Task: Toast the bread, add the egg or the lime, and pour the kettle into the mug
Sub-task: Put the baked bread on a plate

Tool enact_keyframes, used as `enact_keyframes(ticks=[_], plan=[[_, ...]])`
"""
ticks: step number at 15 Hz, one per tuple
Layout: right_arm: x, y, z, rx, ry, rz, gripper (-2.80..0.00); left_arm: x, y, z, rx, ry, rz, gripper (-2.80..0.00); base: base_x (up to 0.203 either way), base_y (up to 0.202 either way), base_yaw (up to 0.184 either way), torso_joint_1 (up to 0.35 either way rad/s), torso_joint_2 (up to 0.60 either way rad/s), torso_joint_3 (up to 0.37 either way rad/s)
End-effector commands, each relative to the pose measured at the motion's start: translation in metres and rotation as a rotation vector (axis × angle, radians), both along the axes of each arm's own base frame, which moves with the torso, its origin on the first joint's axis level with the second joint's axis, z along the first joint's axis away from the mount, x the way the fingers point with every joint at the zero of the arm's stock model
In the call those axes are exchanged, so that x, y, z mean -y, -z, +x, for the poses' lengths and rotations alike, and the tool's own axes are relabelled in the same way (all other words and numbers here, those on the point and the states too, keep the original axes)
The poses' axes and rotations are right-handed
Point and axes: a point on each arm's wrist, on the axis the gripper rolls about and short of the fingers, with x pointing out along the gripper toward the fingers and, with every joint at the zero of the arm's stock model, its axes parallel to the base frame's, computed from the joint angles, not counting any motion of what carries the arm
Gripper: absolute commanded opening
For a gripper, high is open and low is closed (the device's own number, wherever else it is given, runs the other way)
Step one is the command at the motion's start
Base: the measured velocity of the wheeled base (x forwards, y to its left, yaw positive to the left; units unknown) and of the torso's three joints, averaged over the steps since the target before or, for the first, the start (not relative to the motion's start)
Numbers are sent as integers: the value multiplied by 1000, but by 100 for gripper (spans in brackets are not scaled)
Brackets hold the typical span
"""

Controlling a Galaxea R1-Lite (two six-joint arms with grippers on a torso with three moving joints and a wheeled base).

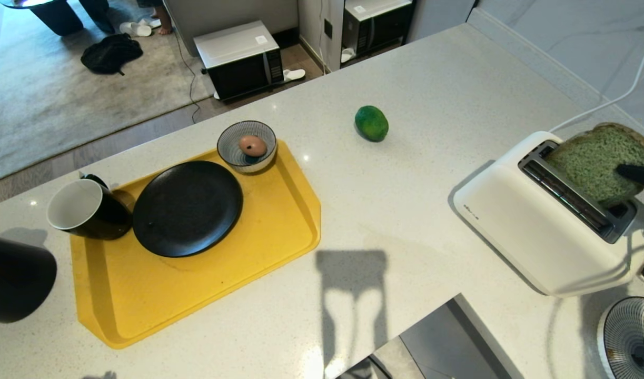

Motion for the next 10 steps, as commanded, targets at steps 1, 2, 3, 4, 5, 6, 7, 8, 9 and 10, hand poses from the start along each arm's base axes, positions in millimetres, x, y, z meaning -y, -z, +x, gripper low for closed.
enact_keyframes(ticks=[1, 2, 3, 4, 5, 6, 7, 8, 9, 10], plan=[[-4, -9, -10, 45, -2, -19, -280, 0, 0, 0, 1, 0, 0, -280, 0, 0, 0, 0, 0, 0], [-6, -12, -15, 60, 1, -26, -280, 0, 0, 0, -1, -1, 0, -280, 0, 0, 0, 0, 0, 0], [-8, -14, -19, 72, 4, -31, -280, 0, 0, 0, 1, 0, 0, -280, 0, 0, 0, 0, 0, 0], [-10, -17, -23, 84, 6, -27, -280, 0, 0, 0, 1, 0, 0, -280, 0, 0, 0, 0, 0, 0], [-12, -21, -28, 96, 7, -10, -280, 0, 0, 0, 1, -1, 0, -280, 0, 0, 0, 0, 0, 0], [-12, -23, -29, 98, 12, 12, -280, 0, 0, 0, 1, -2, 0, -280, 0, 0, 0, 0, 0, 0], [-12, -28, -28, 108, 20, 15, -280, 0, 0, 0, 2, 0, 0, -280, 0, 0, 0, 0, 0, 0], [-12, -28, -29, 110, 38, 14, -280, 0, 0, 0, 0, -1, 0, -280, 0, 0, 0, 0, 0, 0], [-13, -28, -33, 114, 50, 10, -280, 0, 0, 0, 1, -2, 0, -280, 0, 0, 0, 0, 0, 0], [-15, -28, -39, 118, 57, 8, -280, 0, 0, 0, 1, 0, 0, -280, 0, 0, 0, 0, 0, 0]])
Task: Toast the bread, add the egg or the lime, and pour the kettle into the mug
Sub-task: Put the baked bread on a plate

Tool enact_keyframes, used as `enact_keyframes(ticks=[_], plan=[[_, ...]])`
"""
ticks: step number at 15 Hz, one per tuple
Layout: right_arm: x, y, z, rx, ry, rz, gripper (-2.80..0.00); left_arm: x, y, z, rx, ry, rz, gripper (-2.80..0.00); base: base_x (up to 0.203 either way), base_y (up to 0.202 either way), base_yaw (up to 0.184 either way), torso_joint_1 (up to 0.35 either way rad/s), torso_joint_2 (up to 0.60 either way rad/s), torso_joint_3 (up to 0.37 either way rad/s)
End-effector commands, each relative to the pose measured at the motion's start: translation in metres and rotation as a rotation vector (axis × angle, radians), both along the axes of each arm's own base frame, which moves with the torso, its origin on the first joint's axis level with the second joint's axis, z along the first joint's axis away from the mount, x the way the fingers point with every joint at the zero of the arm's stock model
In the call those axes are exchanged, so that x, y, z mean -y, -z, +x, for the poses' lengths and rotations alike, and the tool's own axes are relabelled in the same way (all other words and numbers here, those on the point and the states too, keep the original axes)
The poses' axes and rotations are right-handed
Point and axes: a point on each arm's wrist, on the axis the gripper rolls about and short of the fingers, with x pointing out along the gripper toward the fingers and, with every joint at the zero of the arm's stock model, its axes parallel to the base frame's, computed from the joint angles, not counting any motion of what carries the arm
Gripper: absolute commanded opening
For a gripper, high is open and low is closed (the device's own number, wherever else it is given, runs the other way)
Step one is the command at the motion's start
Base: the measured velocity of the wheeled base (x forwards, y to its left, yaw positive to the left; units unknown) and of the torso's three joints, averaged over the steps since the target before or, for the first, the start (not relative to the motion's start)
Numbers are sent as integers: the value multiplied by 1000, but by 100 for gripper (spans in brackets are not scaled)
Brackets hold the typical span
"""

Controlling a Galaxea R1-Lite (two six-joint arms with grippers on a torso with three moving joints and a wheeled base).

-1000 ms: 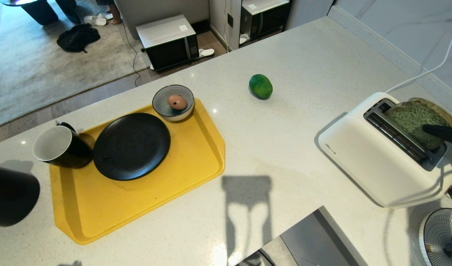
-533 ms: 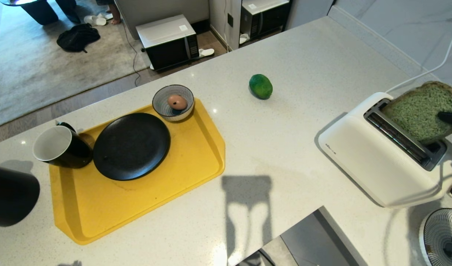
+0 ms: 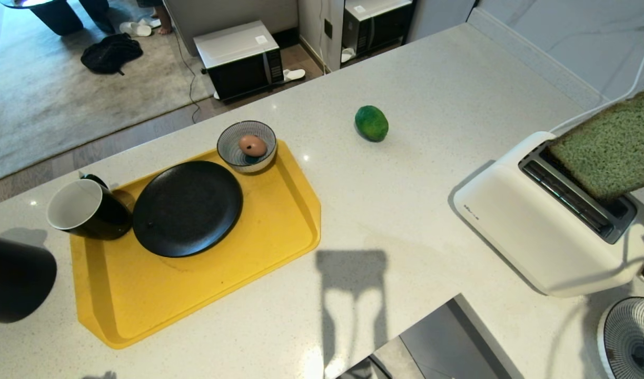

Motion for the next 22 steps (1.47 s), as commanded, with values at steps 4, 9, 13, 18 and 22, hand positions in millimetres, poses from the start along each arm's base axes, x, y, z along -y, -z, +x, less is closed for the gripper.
enact_keyframes(ticks=[4, 9, 13, 18, 22], plan=[[-9, 3, -26, 14, 121, -15, -280, 0, 0, 0, 2, 0, 0, -280, 0, 0, 0, 0, 0, 0], [-5, 12, -26, -16, 280, -85, -280, 0, 0, 0, 1, -1, 0, -280, 0, 0, 0, 0, 0, 0], [-5, 11, -28, -4, 306, -130, -280, 0, 0, 0, 1, 0, 0, -280, 0, 0, 0, 0, 0, 0], [-7, 5, -32, 37, 304, -140, -280, 0, 0, 0, 1, -1, 0, -280, 0, 0, 0, 0, 0, 0], [-12, 4, -39, 59, 292, -146, -280, 0, 0, 0, 1, -1, 0, -280, -2, -3, 90, 0, 3, 2]])
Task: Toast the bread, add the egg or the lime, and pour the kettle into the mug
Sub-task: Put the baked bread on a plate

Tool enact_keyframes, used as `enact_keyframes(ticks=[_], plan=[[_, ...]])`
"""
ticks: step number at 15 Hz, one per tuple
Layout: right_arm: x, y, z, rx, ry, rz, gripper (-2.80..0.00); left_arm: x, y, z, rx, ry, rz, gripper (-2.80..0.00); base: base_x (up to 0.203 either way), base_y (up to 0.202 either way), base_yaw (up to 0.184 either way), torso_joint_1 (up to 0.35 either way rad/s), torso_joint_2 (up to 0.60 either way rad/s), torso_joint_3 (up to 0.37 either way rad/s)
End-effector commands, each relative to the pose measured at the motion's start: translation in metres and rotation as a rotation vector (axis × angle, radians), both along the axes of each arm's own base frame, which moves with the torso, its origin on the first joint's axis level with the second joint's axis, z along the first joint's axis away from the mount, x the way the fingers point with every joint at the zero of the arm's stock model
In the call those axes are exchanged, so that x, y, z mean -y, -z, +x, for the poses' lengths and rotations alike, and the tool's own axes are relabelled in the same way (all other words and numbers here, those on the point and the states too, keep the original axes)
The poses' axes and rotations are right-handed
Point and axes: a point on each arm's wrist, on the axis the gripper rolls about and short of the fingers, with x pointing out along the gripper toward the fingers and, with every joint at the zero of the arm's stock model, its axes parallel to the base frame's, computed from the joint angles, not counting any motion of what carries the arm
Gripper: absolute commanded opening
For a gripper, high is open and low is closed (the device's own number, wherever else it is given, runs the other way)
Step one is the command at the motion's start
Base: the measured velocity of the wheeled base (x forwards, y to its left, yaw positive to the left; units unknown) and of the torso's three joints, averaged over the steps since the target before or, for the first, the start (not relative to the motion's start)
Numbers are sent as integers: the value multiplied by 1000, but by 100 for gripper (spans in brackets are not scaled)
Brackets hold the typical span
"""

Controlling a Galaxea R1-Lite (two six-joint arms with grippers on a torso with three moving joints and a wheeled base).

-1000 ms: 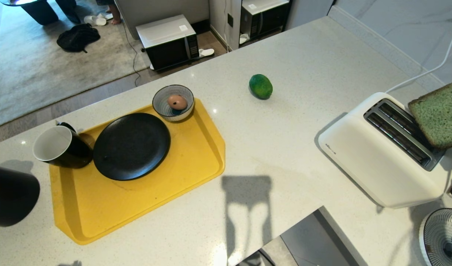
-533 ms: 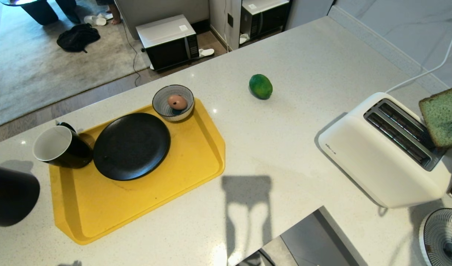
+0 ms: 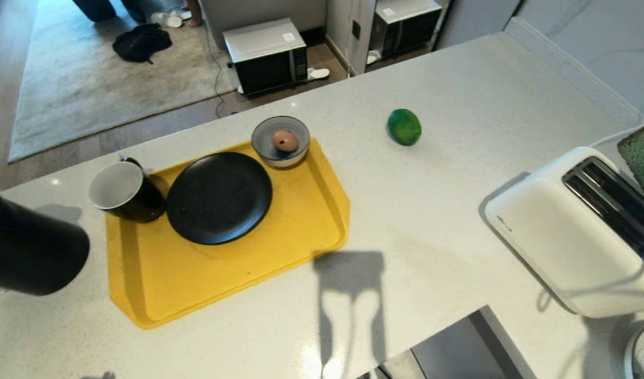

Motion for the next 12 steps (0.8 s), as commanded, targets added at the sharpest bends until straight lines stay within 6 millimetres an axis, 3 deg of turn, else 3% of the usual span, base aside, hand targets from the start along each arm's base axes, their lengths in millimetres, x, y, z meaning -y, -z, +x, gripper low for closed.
enact_keyframes(ticks=[1, 9, 12], plan=[[-2, -2, -4, 16, -6, -9, -280, 0, 0, 0, 3, -1, 0, -280, 0, -4, 178, 9, 6, 2], [-4, -1, -8, 19, -8, -9, -280, 0, 0, 0, 1, -1, 0, -280, -1, -9, 174, 3, 2, 2], [-5, 3, -7, 6, -27, -6, -280, 0, 0, 0, 0, -2, 0, -280, 0, -2, 108, 4, 3, 3]])
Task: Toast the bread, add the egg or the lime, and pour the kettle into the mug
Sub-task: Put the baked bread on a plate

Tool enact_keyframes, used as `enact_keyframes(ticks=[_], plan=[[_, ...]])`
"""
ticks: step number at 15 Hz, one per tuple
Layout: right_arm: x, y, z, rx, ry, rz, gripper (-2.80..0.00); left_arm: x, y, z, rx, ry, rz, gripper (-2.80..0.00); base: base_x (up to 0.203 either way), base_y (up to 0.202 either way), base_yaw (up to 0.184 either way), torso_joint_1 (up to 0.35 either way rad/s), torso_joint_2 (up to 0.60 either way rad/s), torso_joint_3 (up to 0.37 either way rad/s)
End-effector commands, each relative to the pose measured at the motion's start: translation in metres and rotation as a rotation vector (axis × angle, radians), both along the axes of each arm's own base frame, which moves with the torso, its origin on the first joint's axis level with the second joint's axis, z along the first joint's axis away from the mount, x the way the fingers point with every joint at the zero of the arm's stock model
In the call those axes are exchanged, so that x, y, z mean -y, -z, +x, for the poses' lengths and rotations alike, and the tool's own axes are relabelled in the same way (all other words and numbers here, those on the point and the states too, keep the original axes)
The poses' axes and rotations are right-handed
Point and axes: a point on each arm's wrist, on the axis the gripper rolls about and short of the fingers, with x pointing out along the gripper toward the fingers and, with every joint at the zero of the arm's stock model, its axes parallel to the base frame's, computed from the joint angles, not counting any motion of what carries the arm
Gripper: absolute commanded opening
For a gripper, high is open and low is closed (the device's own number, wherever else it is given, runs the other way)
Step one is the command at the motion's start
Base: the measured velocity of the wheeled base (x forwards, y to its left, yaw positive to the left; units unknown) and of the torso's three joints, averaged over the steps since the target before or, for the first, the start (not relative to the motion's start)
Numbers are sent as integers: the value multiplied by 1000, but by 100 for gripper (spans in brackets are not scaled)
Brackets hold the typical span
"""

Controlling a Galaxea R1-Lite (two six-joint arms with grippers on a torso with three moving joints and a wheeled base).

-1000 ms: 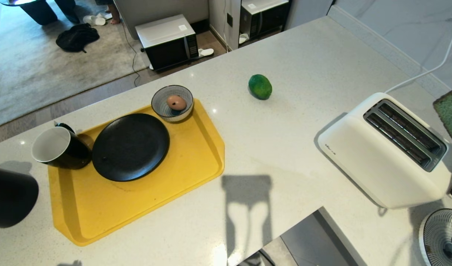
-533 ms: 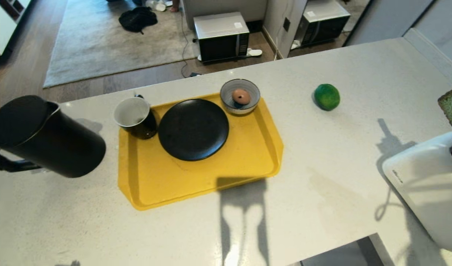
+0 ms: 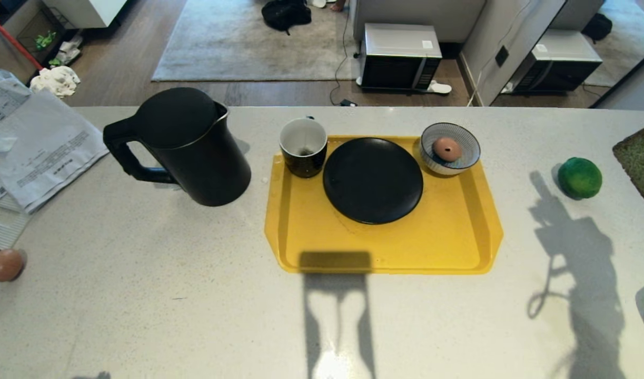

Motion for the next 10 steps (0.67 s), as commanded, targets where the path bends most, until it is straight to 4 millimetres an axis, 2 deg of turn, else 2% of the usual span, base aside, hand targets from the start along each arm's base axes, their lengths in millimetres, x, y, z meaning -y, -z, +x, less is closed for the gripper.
enact_keyframes(ticks=[1, 6, 10], plan=[[-2, 1, 1, -1, -25, -2, -280, 0, 0, 0, 0, -1, 0, -280, 0, 0, 0, 0, 0, 0], [-26, 8, 8, -29, -238, 4, -280, 0, 0, 0, 1, 0, 0, -280, 0, 0, 0, 0, 0, 0], [-53, 21, 23, -102, -380, -39, -280, 0, 0, 0, 1, 0, 0, -280, 0, 0, 0, 0, 0, 0]])
